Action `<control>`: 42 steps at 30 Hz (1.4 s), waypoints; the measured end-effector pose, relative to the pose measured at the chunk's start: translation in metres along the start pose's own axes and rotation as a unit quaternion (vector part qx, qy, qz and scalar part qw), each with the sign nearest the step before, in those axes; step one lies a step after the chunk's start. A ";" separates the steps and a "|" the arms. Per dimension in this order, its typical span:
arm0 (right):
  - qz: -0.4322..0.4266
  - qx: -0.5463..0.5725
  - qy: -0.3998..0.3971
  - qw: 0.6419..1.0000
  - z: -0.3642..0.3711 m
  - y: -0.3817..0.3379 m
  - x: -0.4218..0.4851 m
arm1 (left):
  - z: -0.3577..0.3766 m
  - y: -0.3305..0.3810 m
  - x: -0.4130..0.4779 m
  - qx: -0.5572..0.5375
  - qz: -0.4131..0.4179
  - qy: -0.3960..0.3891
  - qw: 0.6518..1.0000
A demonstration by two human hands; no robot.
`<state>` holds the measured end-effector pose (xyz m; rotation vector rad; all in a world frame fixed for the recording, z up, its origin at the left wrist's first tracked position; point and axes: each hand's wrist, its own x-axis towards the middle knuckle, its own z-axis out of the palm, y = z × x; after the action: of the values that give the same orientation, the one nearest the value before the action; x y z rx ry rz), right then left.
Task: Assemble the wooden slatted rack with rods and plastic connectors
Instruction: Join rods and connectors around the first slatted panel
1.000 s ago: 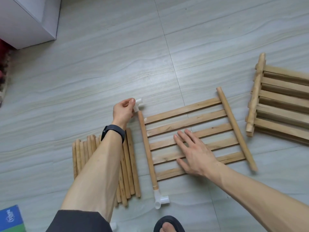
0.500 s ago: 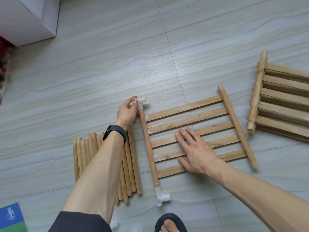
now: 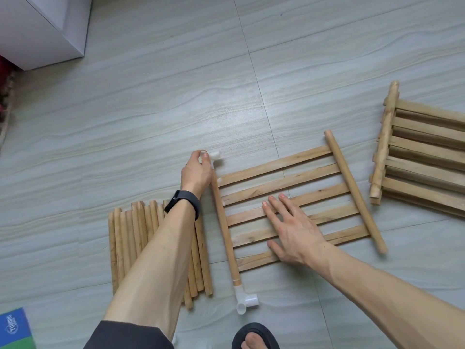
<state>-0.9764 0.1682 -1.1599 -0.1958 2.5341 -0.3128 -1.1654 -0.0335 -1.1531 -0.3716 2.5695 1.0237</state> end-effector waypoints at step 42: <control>0.023 -0.055 -0.056 0.997 -0.010 -0.011 -0.001 | -0.025 -0.020 -0.058 0.212 0.099 -0.050 0.971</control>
<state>-0.9804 0.1596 -1.1478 -0.1921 2.4432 -0.1406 -1.1107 -0.0592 -1.1244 0.0483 2.6772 0.5085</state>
